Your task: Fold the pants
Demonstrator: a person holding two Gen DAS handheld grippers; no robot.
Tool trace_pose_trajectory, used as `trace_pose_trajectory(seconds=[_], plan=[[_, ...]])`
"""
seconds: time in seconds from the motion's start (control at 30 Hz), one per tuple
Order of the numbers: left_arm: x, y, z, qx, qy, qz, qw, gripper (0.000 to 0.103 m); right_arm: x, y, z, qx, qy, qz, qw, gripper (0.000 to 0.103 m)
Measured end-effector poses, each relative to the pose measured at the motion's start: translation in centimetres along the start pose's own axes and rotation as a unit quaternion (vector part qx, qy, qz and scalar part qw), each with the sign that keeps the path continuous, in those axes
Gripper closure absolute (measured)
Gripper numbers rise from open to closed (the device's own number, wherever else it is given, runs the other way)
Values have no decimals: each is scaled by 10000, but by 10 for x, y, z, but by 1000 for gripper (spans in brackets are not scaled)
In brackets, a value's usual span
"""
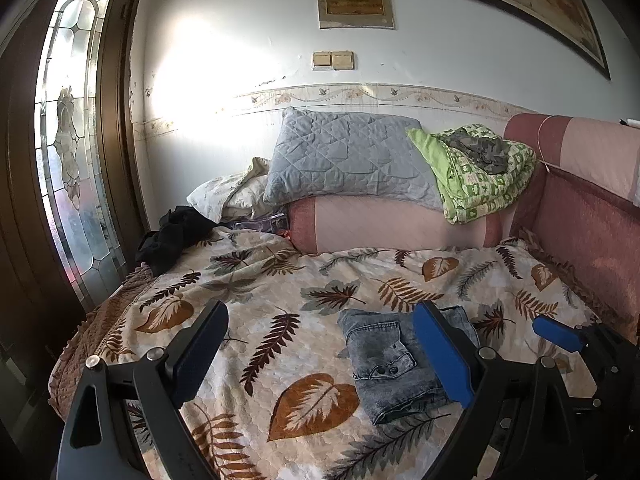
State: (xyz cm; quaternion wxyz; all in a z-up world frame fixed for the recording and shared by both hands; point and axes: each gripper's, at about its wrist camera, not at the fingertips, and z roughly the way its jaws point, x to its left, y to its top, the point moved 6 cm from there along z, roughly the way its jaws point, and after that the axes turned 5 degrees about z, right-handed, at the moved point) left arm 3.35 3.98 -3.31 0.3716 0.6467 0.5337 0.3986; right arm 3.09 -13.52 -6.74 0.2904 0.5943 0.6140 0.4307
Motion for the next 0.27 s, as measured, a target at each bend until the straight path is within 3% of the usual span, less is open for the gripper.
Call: trace_pose_trajectory(seconds=[0.17,0.27], plan=[[0,-1,13,7,-81,-67,9999,9,-6,-4,18,139,36,110,9998,27],[2,-8,30,212,-62,-60,9997,9,-14,-8,31,261,86,238,9993,27]])
